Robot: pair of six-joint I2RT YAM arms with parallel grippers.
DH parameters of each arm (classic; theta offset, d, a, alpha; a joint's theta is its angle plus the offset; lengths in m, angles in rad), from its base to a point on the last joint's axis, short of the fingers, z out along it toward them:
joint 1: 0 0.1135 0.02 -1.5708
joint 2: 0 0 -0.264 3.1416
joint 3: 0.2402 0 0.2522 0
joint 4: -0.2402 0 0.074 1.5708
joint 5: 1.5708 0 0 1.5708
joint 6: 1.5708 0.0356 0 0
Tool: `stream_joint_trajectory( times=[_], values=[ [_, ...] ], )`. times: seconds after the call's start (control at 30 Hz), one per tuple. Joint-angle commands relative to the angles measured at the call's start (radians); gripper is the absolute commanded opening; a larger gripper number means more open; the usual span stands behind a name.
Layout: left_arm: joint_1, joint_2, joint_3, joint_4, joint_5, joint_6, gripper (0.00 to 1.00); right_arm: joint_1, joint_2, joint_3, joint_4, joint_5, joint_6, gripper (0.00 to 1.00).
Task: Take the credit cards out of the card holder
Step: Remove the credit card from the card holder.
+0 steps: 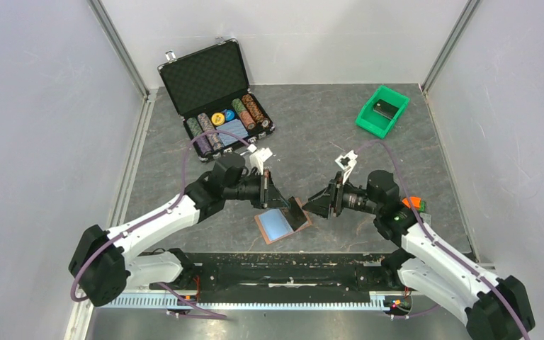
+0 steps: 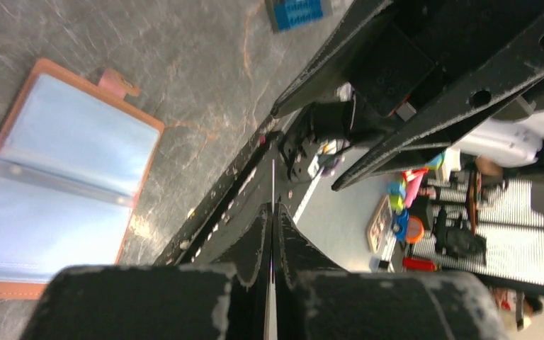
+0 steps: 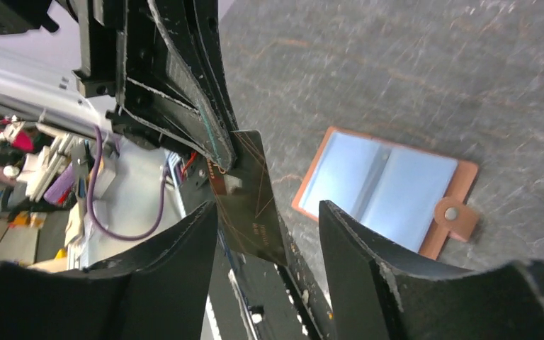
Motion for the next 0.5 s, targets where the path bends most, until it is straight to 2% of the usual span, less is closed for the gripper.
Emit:
stream_joint_trajectory(
  times=[0.0,0.17,0.23,0.37,0.47],
  values=[
    [0.001,-0.078,-0.053,0.239,-0.155,-0.192,0.02,0.001,-0.073,-0.055,0.149,0.139,0.149,0.59],
    [0.001,-0.106,-0.168,0.527,-0.247,-0.37,0.02,0.001,-0.119,-0.214,0.415,0.205,0.398,0.64],
    [0.001,-0.103,-0.186,0.572,-0.264,-0.395,0.02,0.001,-0.103,-0.267,0.563,0.203,0.473,0.63],
    [0.001,-0.095,-0.201,0.605,-0.283,-0.423,0.02,0.006,-0.053,-0.321,0.745,0.201,0.566,0.56],
    [0.001,-0.1,-0.223,0.631,-0.31,-0.442,0.02,0.007,-0.031,-0.335,0.823,0.205,0.605,0.5]
  ],
)
